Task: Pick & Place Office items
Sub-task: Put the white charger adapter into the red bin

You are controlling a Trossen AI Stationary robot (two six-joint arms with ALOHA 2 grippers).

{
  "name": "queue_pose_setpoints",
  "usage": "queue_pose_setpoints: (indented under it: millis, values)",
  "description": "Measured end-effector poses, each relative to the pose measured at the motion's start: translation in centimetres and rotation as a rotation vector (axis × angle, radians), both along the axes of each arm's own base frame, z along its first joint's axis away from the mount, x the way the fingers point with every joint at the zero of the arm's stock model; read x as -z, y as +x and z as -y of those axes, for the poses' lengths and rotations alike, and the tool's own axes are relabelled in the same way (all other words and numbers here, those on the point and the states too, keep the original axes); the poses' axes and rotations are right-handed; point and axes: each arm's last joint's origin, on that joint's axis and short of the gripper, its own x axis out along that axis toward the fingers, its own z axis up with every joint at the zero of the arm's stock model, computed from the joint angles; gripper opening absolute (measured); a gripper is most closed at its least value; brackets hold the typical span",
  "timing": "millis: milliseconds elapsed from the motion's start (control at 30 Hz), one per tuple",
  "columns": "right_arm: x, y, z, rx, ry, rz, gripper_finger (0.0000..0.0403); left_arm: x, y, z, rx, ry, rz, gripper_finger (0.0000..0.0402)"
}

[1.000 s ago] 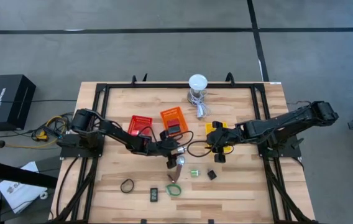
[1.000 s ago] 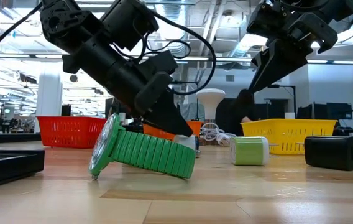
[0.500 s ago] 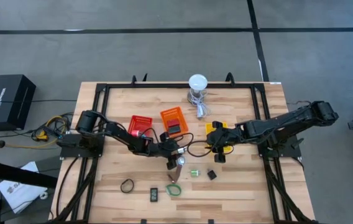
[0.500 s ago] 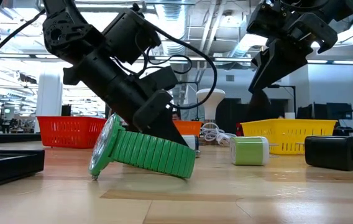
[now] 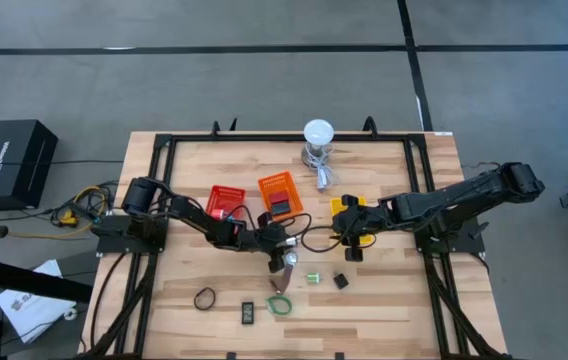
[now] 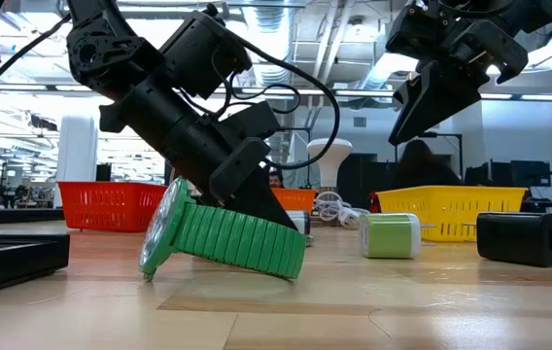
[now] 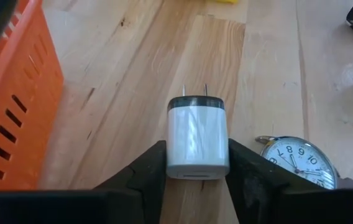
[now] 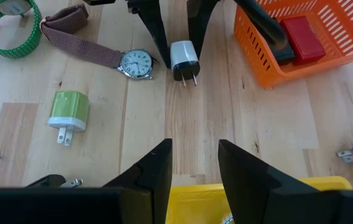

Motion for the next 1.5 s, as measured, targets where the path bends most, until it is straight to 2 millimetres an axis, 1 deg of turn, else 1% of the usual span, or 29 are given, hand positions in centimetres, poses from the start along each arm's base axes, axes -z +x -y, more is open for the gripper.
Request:
queue_pose_setpoints:
  millis: [167, 233, 333, 433, 567, 733, 833, 933, 1000, 1100, 1233, 1333, 1500]
  values:
    - [0.0, 0.0, 0.0, 0.0, 0.0, 0.0, 0.012, -0.1, 0.0, 0.0, 0.0, 0.0, 0.003, 0.0135]
    - [0.0, 0.0, 0.0, 0.0, 0.0, 0.0, 0.012, -0.6, -0.1, 0.0, -0.001, -0.002, 0.014, 0.0141]
    - [0.0, 0.0, 0.0, 0.0, 0.0, 0.0, 0.0121, -2.0, -0.2, 0.0, -0.002, -0.004, 0.038, 0.0141]
    - [0.0, 0.0, 0.0, 0.0, 0.0, -0.001, 0.0121, -4.1, -0.8, -0.2, -0.002, -0.004, 0.038, 0.0132]
    - [0.0, 0.0, 0.0, 0.004, 0.003, -0.001, 0.0121, -7.1, -2.9, -0.6, -0.018, 0.027, -0.045, 0.0132]
    - [0.0, 0.0, 0.0, 0.029, 0.024, 0.001, 0.0121, -10.7, -6.1, -1.4, -0.098, 0.106, -0.109, 0.0139]
    - [0.0, 0.0, 0.0, 0.031, 0.026, 0.0, 0.0121, -12.4, -8.0, -1.9, -0.156, 0.144, -0.137, 0.0135]
    - [0.0, 0.0, 0.0, 0.044, 0.035, -0.002, 0.0121, -13.4, -9.8, -2.5, -0.252, 0.143, -0.153, 0.0135]
    - [0.0, 0.0, 0.0, 0.046, 0.039, -0.002, 0.0121, -13.6, -10.7, -2.8, -0.31, 0.123, -0.146, 0.0139]
    - [0.0, 0.0, 0.0, 0.058, 0.048, -0.001, 0.0121, -12.7, -12.2, -3.3, -0.386, 0.079, -0.132, 0.0142]
    - [0.0, 0.0, 0.0, 0.06, 0.05, -0.002, 0.0121, -10.0, -14.4, -4.1, -0.474, 0.046, -0.167, 0.0137]
    - [0.0, 0.0, 0.0, 0.059, 0.051, 0.002, 0.0121, -8.0, -15.7, -4.8, -0.552, 0.019, -0.17, 0.0137]
    - [0.0, 0.0, 0.0, 0.056, 0.047, 0.001, 0.0121, -5.8, -16.7, -5.4, -0.574, 0.024, -0.19, 0.0152]
